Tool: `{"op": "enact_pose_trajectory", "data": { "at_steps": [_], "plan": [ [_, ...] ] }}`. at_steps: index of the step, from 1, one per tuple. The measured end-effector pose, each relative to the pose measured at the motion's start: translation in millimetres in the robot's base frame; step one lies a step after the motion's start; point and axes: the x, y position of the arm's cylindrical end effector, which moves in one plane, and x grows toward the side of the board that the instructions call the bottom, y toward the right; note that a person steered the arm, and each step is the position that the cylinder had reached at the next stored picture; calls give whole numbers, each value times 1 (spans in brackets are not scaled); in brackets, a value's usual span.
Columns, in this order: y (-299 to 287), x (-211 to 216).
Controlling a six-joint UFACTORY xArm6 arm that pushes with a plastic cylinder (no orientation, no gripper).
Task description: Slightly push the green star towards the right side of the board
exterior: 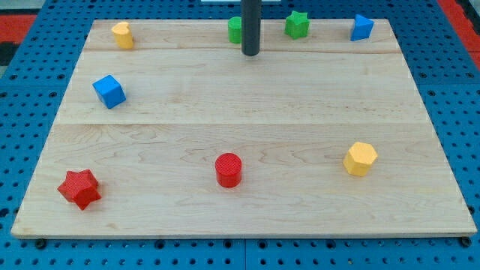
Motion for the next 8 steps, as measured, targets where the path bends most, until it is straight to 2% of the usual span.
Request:
{"op": "enact_pose_trajectory", "data": {
  "at_steps": [3,6,8],
  "plan": [
    [18,-67],
    [48,-70],
    [57,-54]
  ]
}}
